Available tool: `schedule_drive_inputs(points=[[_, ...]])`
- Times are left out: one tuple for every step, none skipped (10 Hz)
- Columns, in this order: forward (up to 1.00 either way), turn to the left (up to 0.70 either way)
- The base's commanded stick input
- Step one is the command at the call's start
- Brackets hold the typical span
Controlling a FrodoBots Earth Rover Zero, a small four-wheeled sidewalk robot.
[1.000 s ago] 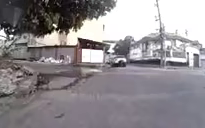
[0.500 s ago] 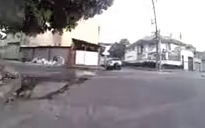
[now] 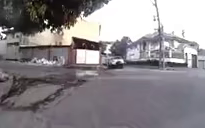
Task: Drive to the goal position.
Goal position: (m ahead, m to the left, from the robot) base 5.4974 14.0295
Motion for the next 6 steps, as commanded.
schedule_drive_inputs(points=[[1.00,0.32],[1.00,0.40],[1.00,0.40],[1.00,0.40],[1.00,0.40],[1.00,0.40]])
